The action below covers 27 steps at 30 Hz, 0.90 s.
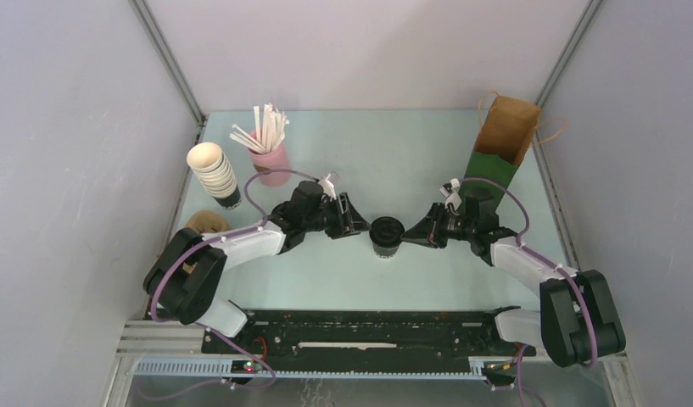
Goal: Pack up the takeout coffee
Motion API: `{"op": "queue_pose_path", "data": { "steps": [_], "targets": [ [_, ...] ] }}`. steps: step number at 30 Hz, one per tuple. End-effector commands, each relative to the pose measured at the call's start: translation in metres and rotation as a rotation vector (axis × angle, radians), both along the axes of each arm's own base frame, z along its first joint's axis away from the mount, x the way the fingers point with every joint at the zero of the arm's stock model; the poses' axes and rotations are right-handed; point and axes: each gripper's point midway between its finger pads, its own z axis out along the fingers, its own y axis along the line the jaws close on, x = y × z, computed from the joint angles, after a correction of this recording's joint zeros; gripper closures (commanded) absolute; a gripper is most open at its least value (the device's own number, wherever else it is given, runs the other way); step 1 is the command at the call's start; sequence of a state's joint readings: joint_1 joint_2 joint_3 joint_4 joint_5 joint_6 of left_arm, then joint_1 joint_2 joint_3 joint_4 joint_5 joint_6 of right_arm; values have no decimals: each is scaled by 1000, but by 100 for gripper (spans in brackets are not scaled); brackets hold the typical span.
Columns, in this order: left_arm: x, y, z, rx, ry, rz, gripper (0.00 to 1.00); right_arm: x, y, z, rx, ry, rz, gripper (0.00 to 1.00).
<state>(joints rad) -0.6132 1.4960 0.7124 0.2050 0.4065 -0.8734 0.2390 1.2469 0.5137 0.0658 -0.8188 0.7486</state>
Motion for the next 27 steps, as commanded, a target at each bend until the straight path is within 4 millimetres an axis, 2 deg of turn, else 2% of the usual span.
{"op": "queue_pose_path", "data": {
  "steps": [1, 10, 16, 22, 27],
  "targets": [
    [-17, 11, -35, 94, 58, 2, 48, 0, -11, -45, -87, 69, -104, 96],
    [-26, 20, -63, 143, 120, 20, 51, -2, -29, -91, -215, 125, -180, 100],
    [-28, 30, -71, 187, 126, 35, 52, -6, -44, -111, -371, 126, -216, 100],
    [-25, 38, -81, 201, 159, 50, 53, -1, -41, -118, -361, 157, -223, 100],
    [-25, 54, -99, 263, 201, 73, 62, -2, -38, -129, -344, 218, -219, 100]
  ]
}}
